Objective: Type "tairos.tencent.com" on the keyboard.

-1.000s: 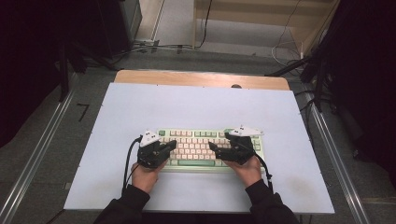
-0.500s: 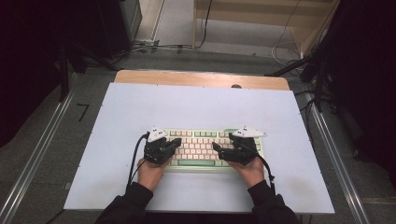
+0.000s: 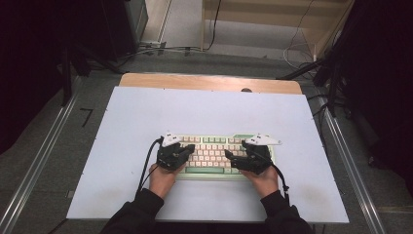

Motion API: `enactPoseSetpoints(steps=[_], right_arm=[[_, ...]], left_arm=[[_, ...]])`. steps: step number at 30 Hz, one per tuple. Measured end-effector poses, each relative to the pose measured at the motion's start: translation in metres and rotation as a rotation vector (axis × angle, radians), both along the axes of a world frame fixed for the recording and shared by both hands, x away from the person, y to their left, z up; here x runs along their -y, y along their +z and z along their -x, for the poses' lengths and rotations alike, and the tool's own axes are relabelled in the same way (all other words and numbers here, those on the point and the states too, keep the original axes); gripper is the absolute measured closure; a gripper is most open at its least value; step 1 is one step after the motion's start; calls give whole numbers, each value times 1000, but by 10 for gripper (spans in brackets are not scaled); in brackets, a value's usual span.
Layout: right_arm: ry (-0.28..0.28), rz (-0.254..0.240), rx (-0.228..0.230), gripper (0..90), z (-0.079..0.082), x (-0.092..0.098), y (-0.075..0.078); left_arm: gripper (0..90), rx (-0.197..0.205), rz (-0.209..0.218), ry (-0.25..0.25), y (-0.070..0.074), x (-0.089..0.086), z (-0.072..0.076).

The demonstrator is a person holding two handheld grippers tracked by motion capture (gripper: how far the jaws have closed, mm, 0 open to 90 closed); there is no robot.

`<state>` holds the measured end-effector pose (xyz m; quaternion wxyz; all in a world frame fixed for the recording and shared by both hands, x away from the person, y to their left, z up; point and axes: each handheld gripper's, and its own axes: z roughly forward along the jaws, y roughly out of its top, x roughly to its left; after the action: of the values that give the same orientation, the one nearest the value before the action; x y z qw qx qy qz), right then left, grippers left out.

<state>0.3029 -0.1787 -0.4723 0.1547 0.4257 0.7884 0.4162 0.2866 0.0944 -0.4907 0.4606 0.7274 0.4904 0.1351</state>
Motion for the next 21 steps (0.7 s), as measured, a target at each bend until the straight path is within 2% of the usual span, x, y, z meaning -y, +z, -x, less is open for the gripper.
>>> enactPoseSetpoints(steps=[9, 12, 16, 21], right_arm=[[-11, -2, -3, 221, 1, 3, 0], [-9, -1, -1, 221, 2, 3, 0], [-10, -1, 1, 221, 1, 3, 0], [-14, -5, 0, 221, 1, 5, 1]], left_arm=[[900, -28, -28, 2, -4, 4, -4], [900, -41, -49, -5, -5, 6, -4], [900, -35, -30, -9, -4, 6, -4], [892, -27, 34, -3, 3, -2, -2]])
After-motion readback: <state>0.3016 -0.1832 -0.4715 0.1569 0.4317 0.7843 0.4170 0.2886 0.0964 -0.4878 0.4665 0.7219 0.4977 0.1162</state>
